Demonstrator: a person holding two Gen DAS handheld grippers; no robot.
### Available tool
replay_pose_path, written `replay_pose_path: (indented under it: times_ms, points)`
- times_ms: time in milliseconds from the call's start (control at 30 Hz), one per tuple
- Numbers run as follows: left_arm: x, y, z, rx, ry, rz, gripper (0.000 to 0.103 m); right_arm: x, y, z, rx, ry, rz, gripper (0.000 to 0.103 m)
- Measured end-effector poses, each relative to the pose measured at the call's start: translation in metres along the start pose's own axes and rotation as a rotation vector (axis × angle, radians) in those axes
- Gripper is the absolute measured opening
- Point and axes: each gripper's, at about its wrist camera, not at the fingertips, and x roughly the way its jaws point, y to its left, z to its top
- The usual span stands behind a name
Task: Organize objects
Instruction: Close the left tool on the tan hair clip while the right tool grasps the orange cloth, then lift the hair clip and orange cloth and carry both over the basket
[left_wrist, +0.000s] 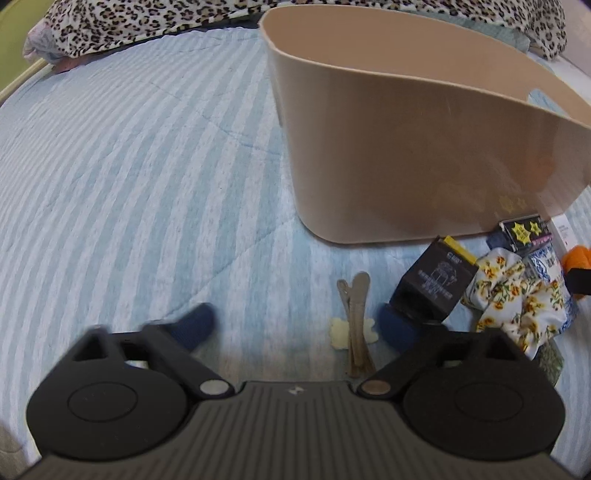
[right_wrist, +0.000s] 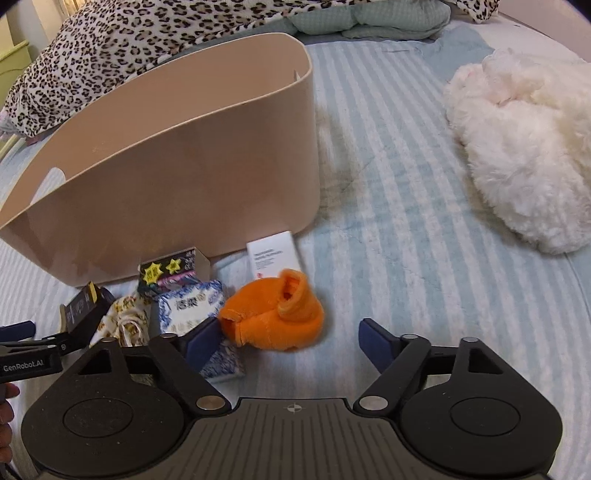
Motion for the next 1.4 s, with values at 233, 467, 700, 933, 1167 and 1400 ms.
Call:
replay_pose_path:
  times_ms: [233,467,700,933,1167,1400]
  points:
    - [-0.017,-0.002,-0.007,0.024,-0.019,-0.037,0.028,-0.002,0.010,-0.004,-0.059,-0.010,-0.009,0.021]
    - [-0.035,0.013,-0.010,-0.035,-0.014,-0.076,0.020,-0.023,0.018,-0.012,-0.081,-0.060,-0.019,0.013]
    - [-0.082,0.010,0.002,-0.019,-0.107,-0.089,0.020,-0.065,0.013,-0.009,-0.040,-0.147,0.020,0.013]
    - [-0.135,0.002,0.041,0.000,-0.266,-0.108,0.020,-0.117,0.024,0.017,-0.073,-0.289,0.068,0.013]
    - [-0.137,-0.023,0.095,0.050,-0.373,-0.071,0.020,-0.122,0.033,0.066,-0.106,-0.364,0.078,0.013]
    - [-0.090,-0.044,0.137,0.065,-0.310,-0.041,0.020,-0.080,0.037,0.111,-0.104,-0.313,0.093,0.013]
